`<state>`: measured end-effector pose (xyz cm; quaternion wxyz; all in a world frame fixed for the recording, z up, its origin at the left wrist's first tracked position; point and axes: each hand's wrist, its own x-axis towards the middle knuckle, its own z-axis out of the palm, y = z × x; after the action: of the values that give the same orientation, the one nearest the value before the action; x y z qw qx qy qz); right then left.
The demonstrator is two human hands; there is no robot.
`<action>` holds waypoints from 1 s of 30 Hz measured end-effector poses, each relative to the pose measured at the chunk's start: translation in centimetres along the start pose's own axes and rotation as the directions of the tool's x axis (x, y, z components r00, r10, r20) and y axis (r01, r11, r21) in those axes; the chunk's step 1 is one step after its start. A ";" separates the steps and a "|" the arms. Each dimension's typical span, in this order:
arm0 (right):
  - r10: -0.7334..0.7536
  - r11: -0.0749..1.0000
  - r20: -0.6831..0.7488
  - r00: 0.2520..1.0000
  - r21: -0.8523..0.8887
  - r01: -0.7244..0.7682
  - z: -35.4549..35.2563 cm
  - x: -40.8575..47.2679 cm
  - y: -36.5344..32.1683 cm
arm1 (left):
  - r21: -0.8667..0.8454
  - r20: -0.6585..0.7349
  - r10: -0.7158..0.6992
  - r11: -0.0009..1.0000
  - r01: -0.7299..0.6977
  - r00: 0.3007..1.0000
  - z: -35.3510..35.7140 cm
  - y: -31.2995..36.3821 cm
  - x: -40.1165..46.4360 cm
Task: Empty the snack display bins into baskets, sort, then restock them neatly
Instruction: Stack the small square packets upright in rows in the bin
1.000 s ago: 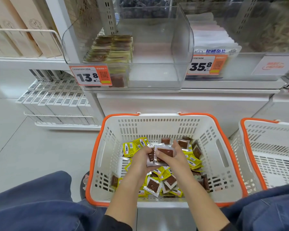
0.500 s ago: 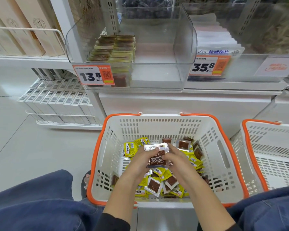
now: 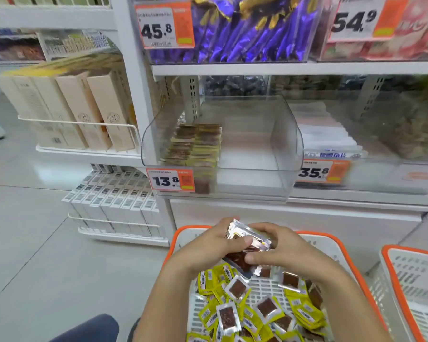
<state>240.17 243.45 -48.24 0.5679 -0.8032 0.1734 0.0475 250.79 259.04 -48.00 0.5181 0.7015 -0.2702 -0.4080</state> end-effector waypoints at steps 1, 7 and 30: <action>-0.034 0.996 0.028 0.999 -0.076 0.036 -0.7 0.5 -2.0 | 0.042 -0.001 0.026 0.999 -0.026 1.000 -0.9 1.4 0.3; -0.194 0.943 -0.083 0.977 -0.289 0.163 -4.1 4.3 -11.0 | 0.275 -0.054 0.152 0.952 -0.131 0.987 -5.9 10.9 2.0; 0.103 0.577 -0.109 0.989 -0.803 -0.149 -10.6 27.2 -12.4 | 0.862 -0.192 0.030 0.483 0.154 0.981 -14.2 8.4 10.2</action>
<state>268.42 231.12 -40.80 0.1314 -0.9599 0.2038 0.1409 268.55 255.40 -41.14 0.0978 0.9103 -0.3659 -0.1672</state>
